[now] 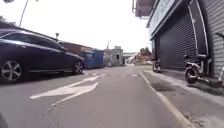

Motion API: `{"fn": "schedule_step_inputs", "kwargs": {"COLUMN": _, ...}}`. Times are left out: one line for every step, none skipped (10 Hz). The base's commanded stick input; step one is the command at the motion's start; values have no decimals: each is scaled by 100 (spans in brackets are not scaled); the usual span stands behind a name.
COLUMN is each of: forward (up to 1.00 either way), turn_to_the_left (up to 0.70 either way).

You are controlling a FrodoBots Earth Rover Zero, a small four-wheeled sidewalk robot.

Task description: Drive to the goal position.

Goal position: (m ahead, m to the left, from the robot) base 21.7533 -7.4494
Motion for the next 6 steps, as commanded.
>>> {"fn": "schedule_step_inputs", "kwargs": {"forward": 45, "turn_to_the_left": 0}}
{"fn": "schedule_step_inputs", "kwargs": {"forward": 45, "turn_to_the_left": 0}}
{"fn": "schedule_step_inputs", "kwargs": {"forward": 45, "turn_to_the_left": 0}}
{"fn": "schedule_step_inputs", "kwargs": {"forward": 45, "turn_to_the_left": 0}}
{"fn": "schedule_step_inputs", "kwargs": {"forward": 45, "turn_to_the_left": 0}}
{"fn": "schedule_step_inputs", "kwargs": {"forward": 45, "turn_to_the_left": 0}}
